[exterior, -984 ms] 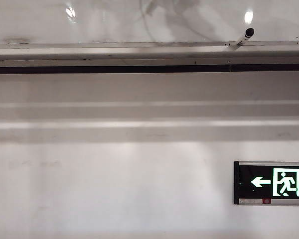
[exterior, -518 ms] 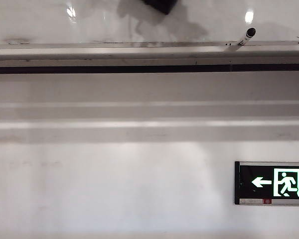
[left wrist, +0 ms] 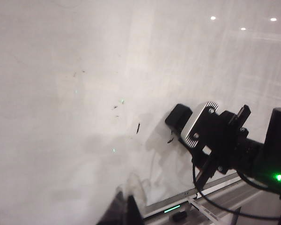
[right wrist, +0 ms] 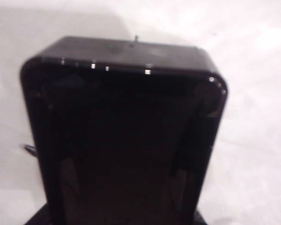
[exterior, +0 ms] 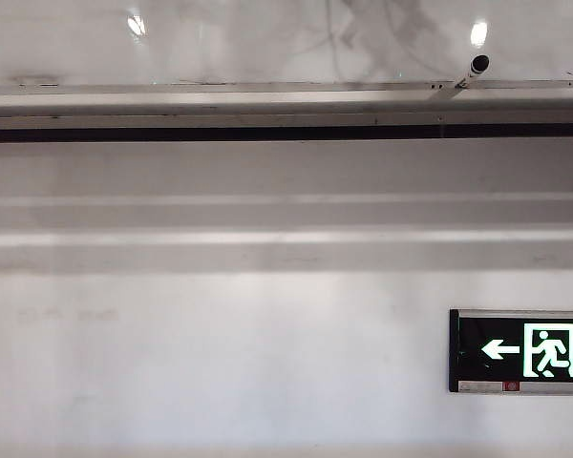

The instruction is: Wipe the whiteboard clean using the black magnetic whiteboard eraser attached to the whiteboard.

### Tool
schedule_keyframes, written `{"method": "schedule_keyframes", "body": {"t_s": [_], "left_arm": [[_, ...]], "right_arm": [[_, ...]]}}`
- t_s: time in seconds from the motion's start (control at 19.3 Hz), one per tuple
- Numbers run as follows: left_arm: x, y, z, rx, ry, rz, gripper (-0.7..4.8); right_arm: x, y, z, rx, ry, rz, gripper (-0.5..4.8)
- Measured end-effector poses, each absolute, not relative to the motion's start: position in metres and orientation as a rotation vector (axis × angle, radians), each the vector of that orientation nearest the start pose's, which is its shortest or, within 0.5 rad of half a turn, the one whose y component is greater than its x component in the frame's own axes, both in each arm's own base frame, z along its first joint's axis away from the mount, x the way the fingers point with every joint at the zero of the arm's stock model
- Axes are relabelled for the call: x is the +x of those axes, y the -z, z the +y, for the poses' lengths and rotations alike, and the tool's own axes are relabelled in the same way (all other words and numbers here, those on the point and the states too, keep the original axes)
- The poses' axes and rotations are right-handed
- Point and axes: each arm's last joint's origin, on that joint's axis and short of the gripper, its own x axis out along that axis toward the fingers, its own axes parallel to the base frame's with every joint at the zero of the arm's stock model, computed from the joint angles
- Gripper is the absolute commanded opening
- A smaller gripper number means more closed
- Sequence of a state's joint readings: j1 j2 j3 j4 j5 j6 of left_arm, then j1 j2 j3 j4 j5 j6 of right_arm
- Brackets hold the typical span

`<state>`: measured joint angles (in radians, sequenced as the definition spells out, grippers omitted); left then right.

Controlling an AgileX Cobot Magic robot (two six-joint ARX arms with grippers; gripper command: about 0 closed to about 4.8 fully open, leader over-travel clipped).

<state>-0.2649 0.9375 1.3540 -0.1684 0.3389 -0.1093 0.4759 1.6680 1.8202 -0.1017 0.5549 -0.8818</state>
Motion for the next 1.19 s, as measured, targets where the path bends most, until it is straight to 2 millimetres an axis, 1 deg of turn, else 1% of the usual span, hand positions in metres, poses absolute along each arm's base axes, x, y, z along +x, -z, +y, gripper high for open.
{"method": "schedule_keyframes", "body": {"t_s": [0.16, 0.52, 0.62, 0.67, 0.73, 0.78, 0.83, 0.98, 1.09, 1.19], "left_arm": [[0.148, -0.494, -0.050, -0.096, 0.615, -0.218, -0.05], [0.148, -0.494, -0.050, -0.096, 0.616, -0.226, -0.05], [0.147, -0.495, -0.050, -0.095, 0.616, -0.235, -0.05], [0.147, -0.495, -0.050, -0.095, 0.616, -0.235, -0.05], [0.147, -0.495, -0.050, -0.095, 0.616, -0.236, -0.05], [0.147, -0.495, -0.050, -0.096, 0.615, -0.235, -0.05], [0.147, -0.495, -0.050, -0.096, 0.616, -0.236, -0.05], [0.147, -0.495, -0.050, -0.096, 0.616, -0.236, -0.05], [0.147, -0.495, -0.050, -0.095, 0.616, -0.236, -0.05], [0.147, -0.495, -0.050, -0.095, 0.616, -0.238, -0.05]], "right_arm": [[0.337, -0.471, 0.148, -0.841, 0.101, -0.033, 0.08], [0.338, -0.475, 0.146, -0.812, 0.082, -0.111, 0.07], [0.336, -0.485, 0.144, -0.747, 0.082, -0.208, 0.07], [0.333, -0.498, 0.140, -0.670, 0.107, -0.326, 0.08], [0.327, -0.516, 0.133, -0.592, 0.163, -0.455, 0.08], [0.320, -0.526, 0.128, -0.554, 0.198, -0.511, 0.08], [0.317, -0.530, 0.130, -0.539, 0.202, -0.530, 0.08], [0.322, -0.522, 0.139, -0.561, 0.170, -0.496, 0.07], [0.320, -0.521, 0.139, -0.579, 0.126, -0.481, 0.07], [0.319, -0.520, 0.144, -0.555, 0.004, -0.501, 0.01]]}}
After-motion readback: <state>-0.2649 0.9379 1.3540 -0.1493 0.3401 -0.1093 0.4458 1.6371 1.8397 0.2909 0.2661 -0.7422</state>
